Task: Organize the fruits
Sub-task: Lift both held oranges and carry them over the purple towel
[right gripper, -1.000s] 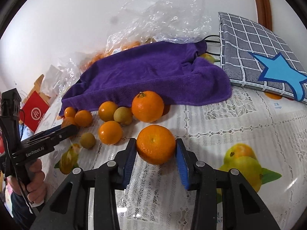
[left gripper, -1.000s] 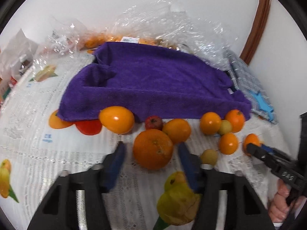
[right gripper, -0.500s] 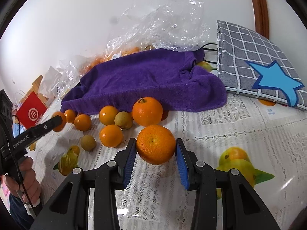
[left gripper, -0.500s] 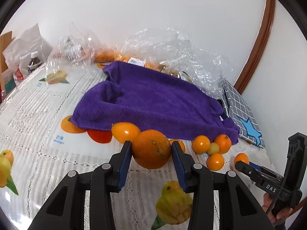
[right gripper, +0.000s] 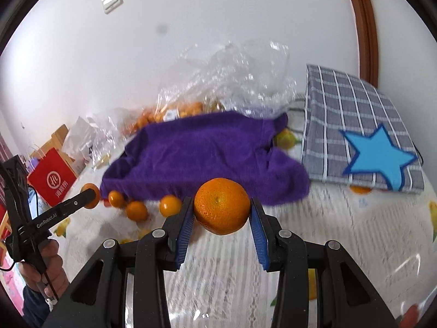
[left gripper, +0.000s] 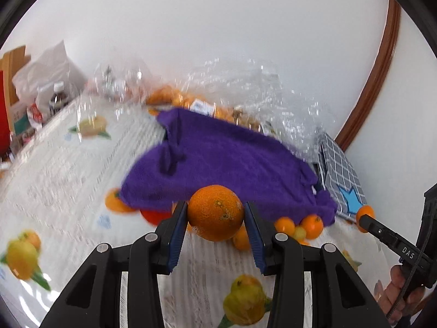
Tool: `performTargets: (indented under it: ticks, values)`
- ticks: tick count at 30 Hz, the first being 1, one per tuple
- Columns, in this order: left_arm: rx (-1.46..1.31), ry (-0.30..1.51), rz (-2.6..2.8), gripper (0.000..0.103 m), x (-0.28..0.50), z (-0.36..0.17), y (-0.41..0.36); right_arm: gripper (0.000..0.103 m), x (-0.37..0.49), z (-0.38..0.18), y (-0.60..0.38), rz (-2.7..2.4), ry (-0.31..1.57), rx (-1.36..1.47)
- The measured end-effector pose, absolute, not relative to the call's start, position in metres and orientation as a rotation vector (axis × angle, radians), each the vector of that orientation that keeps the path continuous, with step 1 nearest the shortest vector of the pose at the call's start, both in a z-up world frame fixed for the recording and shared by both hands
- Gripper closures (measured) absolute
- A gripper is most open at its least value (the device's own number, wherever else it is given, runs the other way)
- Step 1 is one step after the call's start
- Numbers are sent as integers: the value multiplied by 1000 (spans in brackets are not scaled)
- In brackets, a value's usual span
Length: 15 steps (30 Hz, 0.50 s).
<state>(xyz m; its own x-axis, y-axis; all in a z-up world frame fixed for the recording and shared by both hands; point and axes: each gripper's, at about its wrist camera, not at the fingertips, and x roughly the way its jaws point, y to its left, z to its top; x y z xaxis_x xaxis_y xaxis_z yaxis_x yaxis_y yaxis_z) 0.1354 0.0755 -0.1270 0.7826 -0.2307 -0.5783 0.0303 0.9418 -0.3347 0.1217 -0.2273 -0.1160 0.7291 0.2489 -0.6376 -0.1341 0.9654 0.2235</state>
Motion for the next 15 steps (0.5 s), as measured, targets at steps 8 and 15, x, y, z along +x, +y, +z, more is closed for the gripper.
performTargets:
  ticks: [8, 15]
  values:
    - [-277, 626, -118, 63, 184, -70, 85, 63, 166, -82, -221, 205, 659, 133]
    - [-224, 574, -122, 63, 237, -38, 72, 63, 207, -64, -219, 191, 611, 134]
